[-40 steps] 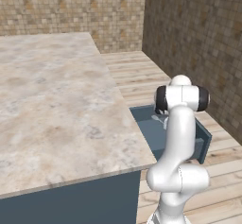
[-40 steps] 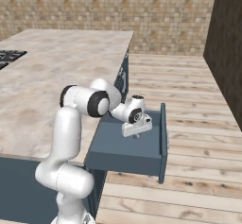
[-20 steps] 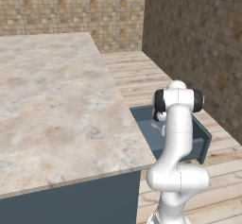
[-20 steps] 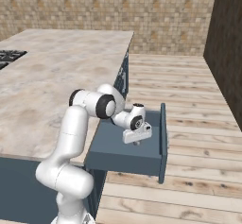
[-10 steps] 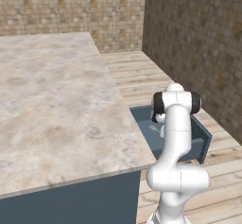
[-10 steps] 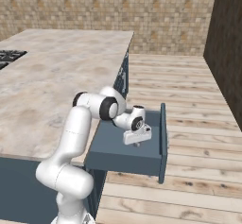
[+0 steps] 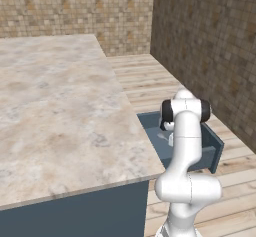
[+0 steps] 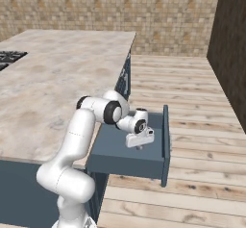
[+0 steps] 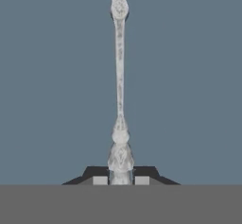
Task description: Organize the utensils by type. Pick up the wooden spoons from the counter and place them in the open cabinet. Then pick up the metallic utensils from the counter and place them in the open drawer.
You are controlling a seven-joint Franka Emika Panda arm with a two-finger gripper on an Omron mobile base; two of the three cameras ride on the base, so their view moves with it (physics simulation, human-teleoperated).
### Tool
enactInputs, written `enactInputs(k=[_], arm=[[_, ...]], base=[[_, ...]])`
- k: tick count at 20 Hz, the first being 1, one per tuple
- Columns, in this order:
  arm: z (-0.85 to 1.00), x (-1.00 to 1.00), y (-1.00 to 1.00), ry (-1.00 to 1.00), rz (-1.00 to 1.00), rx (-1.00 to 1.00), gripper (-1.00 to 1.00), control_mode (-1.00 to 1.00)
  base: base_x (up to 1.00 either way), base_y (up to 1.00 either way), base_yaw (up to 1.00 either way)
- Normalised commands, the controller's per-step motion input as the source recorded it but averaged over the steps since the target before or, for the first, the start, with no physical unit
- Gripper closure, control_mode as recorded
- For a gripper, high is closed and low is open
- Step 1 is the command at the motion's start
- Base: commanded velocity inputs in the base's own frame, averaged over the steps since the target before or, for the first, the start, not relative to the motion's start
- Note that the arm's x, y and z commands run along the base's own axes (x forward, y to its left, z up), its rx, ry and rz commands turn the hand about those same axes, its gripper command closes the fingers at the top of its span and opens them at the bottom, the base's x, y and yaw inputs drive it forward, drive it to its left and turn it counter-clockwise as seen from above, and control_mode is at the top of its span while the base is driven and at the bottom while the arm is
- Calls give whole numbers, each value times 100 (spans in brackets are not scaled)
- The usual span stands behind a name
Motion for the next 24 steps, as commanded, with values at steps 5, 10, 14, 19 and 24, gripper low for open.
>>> enactInputs(k=[5,10,14,19,24], arm=[[-23,5,-4,0,1,1,100,-100],[-28,3,-4,0,1,1,100,-100],[-18,4,-6,0,2,2,100,-100],[-14,6,-5,0,2,2,100,-100],[-10,0,-1,0,2,0,100,-100]], base=[[0,0,0],[0,0,0],[0,0,0],[0,0,0],[0,0,0]])
